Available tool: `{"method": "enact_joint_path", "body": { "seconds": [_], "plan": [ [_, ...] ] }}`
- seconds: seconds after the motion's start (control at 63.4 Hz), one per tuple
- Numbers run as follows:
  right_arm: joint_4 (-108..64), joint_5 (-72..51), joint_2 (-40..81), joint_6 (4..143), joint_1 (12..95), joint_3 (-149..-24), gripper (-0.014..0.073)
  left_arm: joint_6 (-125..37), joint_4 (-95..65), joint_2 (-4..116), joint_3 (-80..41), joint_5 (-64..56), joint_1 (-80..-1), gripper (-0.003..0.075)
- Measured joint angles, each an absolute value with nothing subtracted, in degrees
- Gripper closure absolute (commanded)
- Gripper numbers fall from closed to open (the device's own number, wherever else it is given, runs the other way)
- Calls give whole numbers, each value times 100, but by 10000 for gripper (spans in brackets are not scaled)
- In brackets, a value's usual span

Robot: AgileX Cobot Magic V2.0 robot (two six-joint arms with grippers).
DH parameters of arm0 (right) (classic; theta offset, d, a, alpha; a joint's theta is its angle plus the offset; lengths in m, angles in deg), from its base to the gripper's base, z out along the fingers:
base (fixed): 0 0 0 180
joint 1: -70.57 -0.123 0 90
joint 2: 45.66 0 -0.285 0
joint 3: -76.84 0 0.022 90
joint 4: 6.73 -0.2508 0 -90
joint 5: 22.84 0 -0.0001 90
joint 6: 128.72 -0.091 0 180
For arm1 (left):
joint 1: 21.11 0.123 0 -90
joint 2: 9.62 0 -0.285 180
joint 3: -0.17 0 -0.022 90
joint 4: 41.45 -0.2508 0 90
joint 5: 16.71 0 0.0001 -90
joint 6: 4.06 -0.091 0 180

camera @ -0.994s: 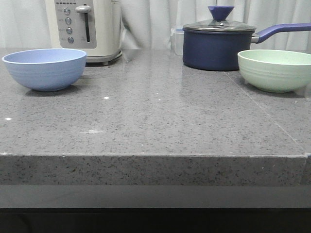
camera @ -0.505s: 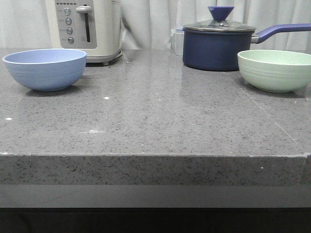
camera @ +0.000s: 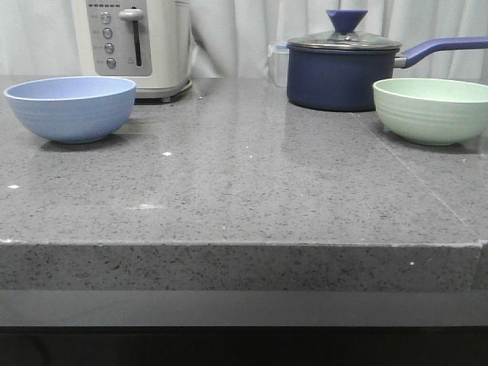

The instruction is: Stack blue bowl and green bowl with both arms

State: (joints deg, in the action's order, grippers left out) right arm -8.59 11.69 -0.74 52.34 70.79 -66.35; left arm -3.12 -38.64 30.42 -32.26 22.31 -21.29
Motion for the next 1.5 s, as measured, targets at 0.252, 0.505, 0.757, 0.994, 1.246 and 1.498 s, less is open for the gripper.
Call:
{"method": "enact_joint_path", "body": {
  "seconds": [0.252, 0.505, 0.757, 0.994, 1.246, 1.498],
  "plan": [
    [-859, 1261, 357, 5234, 7079, -6635, 352, -312, -3855, 3334, -3226, 2220, -2129, 577],
    [-859, 1261, 417, 5234, 7079, -6635, 9, -312, -3855, 3336, -3226, 2087, -2129, 206],
    [-924, 1261, 457, 5234, 7079, -6658, 9, -406, -3798, 3336, -3226, 2052, -2141, 206],
    [-1029, 1864, 1022, 5234, 7079, -7379, 9, -565, -3662, 3336, -3226, 2010, -2876, 206],
    [-1029, 2651, 2280, 5234, 7143, -8558, 9, -574, -3650, 3336, -3226, 2010, -3810, 206],
    [-1316, 3173, 3656, 5317, 7841, -9669, 9, -577, -3661, 3336, -3226, 2010, -4009, 206]
  ]
}}
